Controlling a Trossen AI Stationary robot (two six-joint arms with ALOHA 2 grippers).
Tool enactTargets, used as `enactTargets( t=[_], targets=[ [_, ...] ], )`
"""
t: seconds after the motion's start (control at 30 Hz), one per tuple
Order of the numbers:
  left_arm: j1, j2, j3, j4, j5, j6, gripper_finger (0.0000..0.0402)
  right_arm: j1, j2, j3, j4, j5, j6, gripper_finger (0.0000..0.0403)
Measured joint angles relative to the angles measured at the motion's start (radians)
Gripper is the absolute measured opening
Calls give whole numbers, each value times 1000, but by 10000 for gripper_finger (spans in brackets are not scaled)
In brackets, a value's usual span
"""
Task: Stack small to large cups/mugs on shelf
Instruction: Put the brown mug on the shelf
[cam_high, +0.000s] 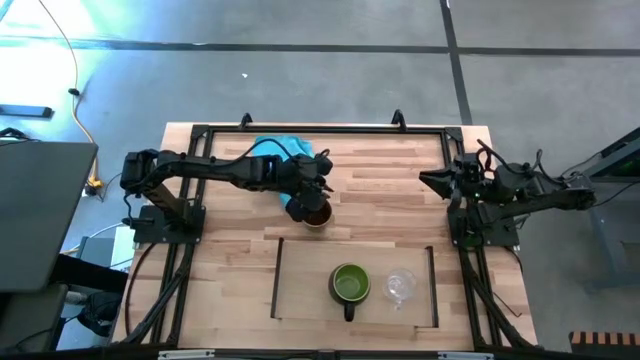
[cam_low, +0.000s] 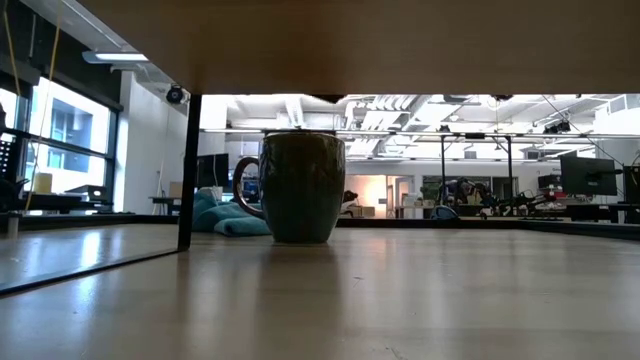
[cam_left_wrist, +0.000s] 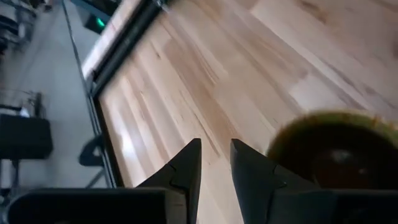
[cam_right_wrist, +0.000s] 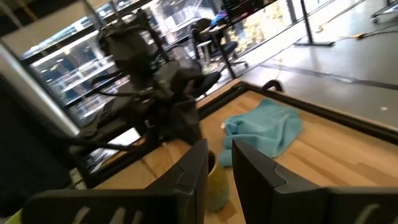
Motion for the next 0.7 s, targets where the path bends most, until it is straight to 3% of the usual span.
enactTargets(
  t=[0.13,0.27,0.4,0.7],
  targets=[
    [23,0,0,-65,-61,-23,74,0,0,0,0,-24,1,64],
    [55,0,9,-148,-94,-162,74,0,1,0,0,-12,1,64],
    [82,0,65,-249,-51,-279,74,0,1,0,0,8,0,64],
    [93,38,186,-439,16,-390,74,0,1,0,0,16,0,64]
  ],
)
